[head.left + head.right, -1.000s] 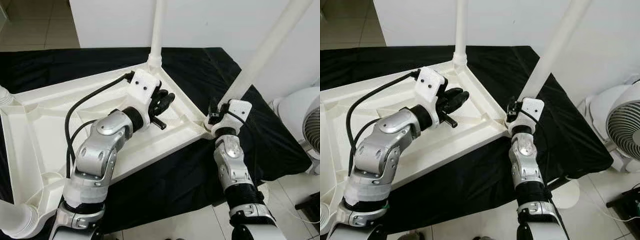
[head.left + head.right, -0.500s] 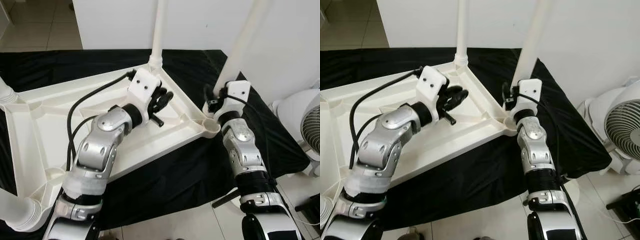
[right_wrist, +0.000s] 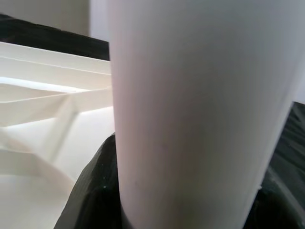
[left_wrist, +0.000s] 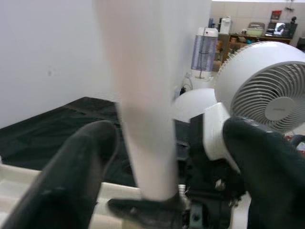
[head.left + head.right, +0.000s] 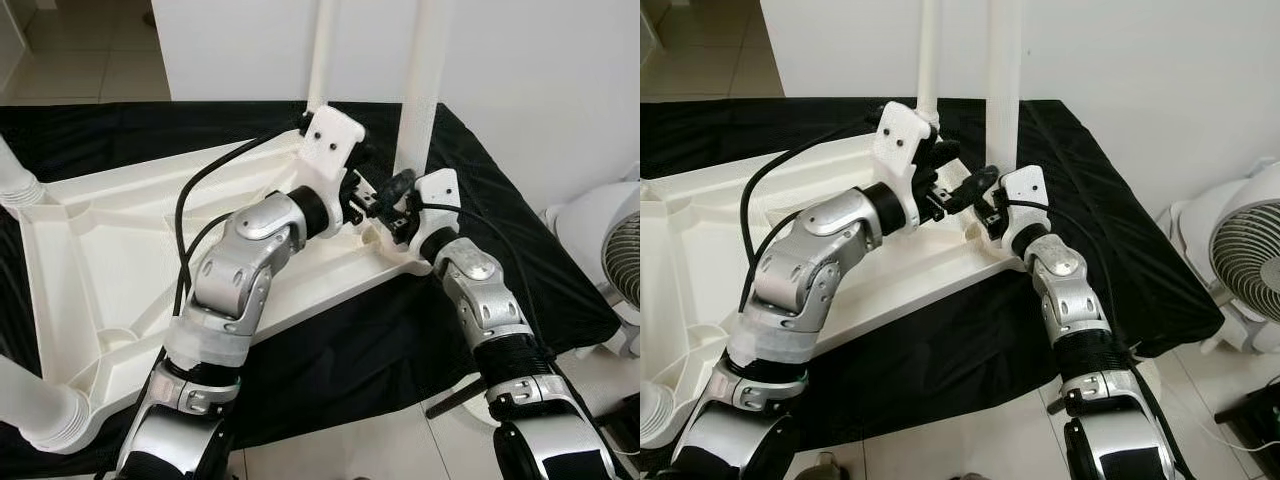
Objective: Building children table
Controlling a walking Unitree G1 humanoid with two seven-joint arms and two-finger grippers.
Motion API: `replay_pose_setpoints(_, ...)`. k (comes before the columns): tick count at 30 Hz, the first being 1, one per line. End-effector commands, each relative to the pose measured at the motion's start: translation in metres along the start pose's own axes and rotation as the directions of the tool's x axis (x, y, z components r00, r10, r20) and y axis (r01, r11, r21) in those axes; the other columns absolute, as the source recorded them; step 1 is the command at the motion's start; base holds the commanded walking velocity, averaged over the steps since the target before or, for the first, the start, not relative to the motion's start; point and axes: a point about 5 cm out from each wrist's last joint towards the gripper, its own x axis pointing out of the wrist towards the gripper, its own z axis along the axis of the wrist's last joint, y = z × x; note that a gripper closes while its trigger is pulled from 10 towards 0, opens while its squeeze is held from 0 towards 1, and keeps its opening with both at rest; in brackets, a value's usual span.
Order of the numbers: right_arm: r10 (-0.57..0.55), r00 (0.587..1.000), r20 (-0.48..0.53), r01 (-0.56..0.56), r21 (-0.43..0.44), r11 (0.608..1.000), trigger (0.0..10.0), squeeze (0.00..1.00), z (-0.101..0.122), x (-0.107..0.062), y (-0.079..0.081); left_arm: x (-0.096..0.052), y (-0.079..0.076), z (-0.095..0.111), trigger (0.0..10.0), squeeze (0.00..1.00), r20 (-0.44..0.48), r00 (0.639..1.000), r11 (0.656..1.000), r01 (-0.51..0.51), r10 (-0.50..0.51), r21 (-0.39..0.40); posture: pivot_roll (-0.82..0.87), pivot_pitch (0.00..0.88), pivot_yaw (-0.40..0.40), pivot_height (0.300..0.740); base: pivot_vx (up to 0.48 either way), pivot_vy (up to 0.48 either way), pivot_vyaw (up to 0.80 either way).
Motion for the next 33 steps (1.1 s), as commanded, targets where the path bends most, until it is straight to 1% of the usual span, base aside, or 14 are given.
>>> replay_pose_setpoints(1,0.032,0.999,0.013,-0.032,-0.004,0.999,10.0,0.00,0.003,0.002,0.002,0.005,-0.005,0.001,10.0,1.00,-0.003,0.999,0.999,0.050,-0.050,0.012,0.11,0.014,-0.076,0.740,0.000,0.000,0.00)
replay_pose_setpoints(8,0.070,0.997,0.014,-0.070,-0.021,0.997,10.0,0.00,0.003,0.003,0.005,0.007,-0.005,0.003,10.0,1.00,0.002,0.998,0.998,0.064,-0.064,0.015,0.11,0.010,-0.075,0.740,0.000,0.000,0.00)
replay_pose_setpoints(13,0.147,0.989,0.017,-0.146,-0.041,0.988,10.0,0.00,0.003,0.001,0.010,0.012,0.000,0.007,10.0,1.00,-0.001,0.998,0.998,0.062,-0.062,0.033,0.11,0.009,-0.073,0.740,0.000,0.000,0.00)
replay_pose_setpoints(14,0.164,0.986,0.017,-0.163,-0.050,0.985,10.0,0.00,0.003,0.001,0.011,0.013,0.002,0.010,10.0,0.98,0.003,0.998,0.998,0.056,-0.056,0.031,0.11,0.009,-0.071,0.740,0.000,0.000,0.00)
replay_pose_setpoints(15,0.174,0.985,0.016,-0.173,-0.056,0.983,10.0,0.00,0.003,0.000,0.011,0.014,0.004,0.011,10.0,0.98,0.006,0.999,0.998,0.052,-0.052,0.030,0.11,0.009,-0.071,0.740,0.000,0.000,0.00)
replay_pose_setpoints(16,0.186,0.982,0.018,-0.185,-0.058,0.981,10.0,0.00,0.003,-0.001,0.012,0.014,0.006,0.014,10.0,0.00,0.012,0.999,0.998,0.049,-0.049,0.026,0.11,0.007,-0.071,0.740,0.000,0.000,0.00)
replay_pose_setpoints(19,0.210,0.977,0.026,-0.209,-0.052,0.977,10.0,0.00,0.002,-0.002,0.014,0.014,0.009,0.019,10.0,0.00,0.029,0.998,0.999,0.047,-0.047,0.010,0.10,0.006,-0.068,0.740,0.000,0.000,0.00)
replay_pose_setpoints(20,0.236,0.971,0.035,-0.234,-0.046,0.971,10.0,0.00,0.002,-0.004,0.016,0.014,0.012,0.026,10.0,0.00,0.058,0.997,0.998,0.056,-0.054,-0.029,0.10,0.003,-0.066,0.740,0.000,0.000,0.00)
replay_pose_setpoints(21,0.236,0.971,0.035,-0.234,-0.046,0.971,10.0,0.00,0.002,-0.004,0.016,0.014,0.012,0.026,10.0,0.00,0.058,0.997,0.998,0.056,-0.054,-0.029,0.10,0.003,-0.066,0.740,0.000,0.000,0.00)
replay_pose_setpoints(24,0.255,0.966,0.031,-0.253,-0.045,0.966,10.0,0.00,0.000,-0.006,0.016,0.014,0.012,0.032,10.0,0.00,0.090,0.993,0.993,0.080,-0.073,-0.083,0.10,0.004,-0.064,0.740,0.000,0.000,0.00)
replay_pose_setpoints(28,0.272,0.961,0.044,-0.270,-0.046,0.962,10.0,0.00,0.000,-0.008,0.016,0.015,0.011,0.031,10.0,0.00,0.096,0.991,0.988,0.103,-0.092,-0.112,0.10,0.000,-0.061,0.740,0.000,0.000,0.00)
replay_pose_setpoints(31,0.273,0.961,0.045,-0.270,-0.051,0.961,10.0,0.00,0.000,-0.008,0.016,0.016,0.010,0.031,10.0,0.00,0.097,0.991,0.987,0.107,-0.096,-0.118,0.10,0.000,-0.061,0.740,0.000,0.000,0.00)
replay_pose_setpoints(32,0.272,0.961,0.051,-0.269,-0.056,0.961,10.0,0.00,0.001,-0.008,0.016,0.016,0.008,0.028,10.0,0.00,0.082,0.991,0.986,0.119,-0.110,-0.116,0.09,0.000,-0.058,0.740,0.000,0.000,0.00)
replay_pose_setpoints(33,0.273,0.960,0.059,-0.269,-0.058,0.961,10.0,0.00,0.002,-0.008,0.015,0.016,0.006,0.026,8.7,0.00,0.067,0.991,0.986,0.127,-0.120,-0.112,0.09,0.000,-0.058,0.740,0.000,0.000,0.00)
